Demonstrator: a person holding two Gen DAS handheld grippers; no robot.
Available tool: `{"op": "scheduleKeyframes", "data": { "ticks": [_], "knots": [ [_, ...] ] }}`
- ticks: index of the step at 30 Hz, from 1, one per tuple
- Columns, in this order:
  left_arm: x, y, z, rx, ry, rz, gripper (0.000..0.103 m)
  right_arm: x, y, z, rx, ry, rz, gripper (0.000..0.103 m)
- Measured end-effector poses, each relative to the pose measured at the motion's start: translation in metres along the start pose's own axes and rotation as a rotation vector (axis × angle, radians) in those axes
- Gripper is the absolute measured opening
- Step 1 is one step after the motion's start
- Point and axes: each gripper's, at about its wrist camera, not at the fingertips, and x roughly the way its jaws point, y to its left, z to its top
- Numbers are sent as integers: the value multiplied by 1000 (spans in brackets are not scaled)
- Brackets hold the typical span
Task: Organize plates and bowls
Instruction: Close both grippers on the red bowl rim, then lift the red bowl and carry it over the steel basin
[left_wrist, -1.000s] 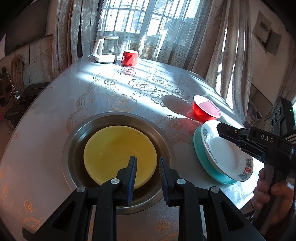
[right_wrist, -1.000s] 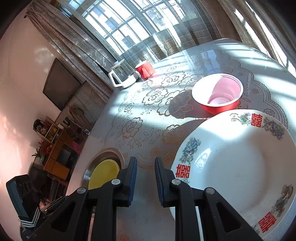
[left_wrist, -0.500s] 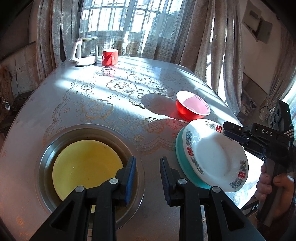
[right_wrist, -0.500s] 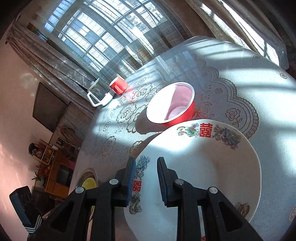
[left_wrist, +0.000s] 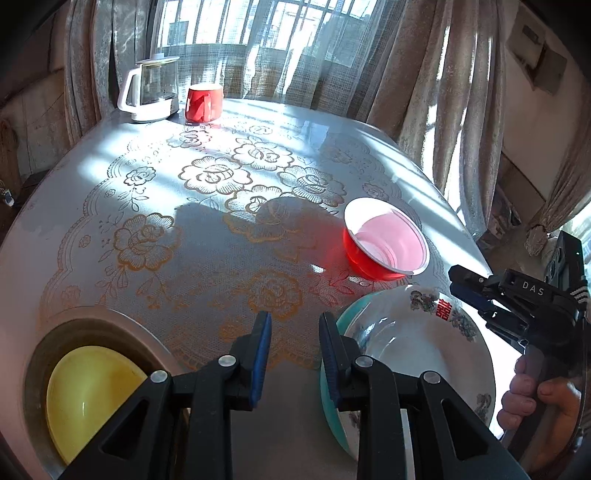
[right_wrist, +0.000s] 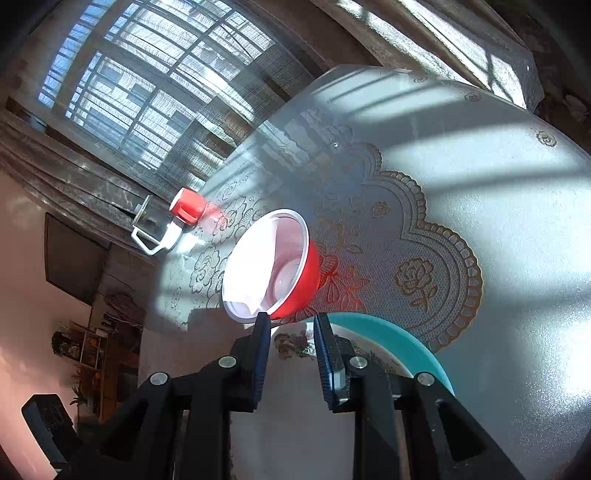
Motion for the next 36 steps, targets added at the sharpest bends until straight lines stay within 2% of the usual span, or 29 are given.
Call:
{"op": "scheduleKeyframes", "data": {
  "ticks": [4,11,14,16,20,21,23,25,36],
  "knots": [
    [19,-1,15,-78,9,-48,27,14,3,14,7,5,-7,25],
    [55,-14,39,-138,48,-111,27,37,9,30,-11,17,-49,25],
    [67,-21,48,-141,51,-113,35,45,6,32,-3,28,-65,25],
    [75,-24,54,-146,54,-119,37,48,3,33,-3,30,-74,25],
    [100,-36,63,-104,91,-105,32,54,3,32,-38,34,-97,22],
    [104,-36,62,-104,94,-109,26,56,5,32,-52,35,-105,19],
    [105,-39,61,-103,101,-133,17,56,5,30,-63,31,-98,17],
    [99,-41,59,-97,80,-157,17,54,8,28,-83,26,-97,14],
    [64,-38,55,-66,5,-140,17,33,40,22,-187,-29,-81,14]
  ]
}}
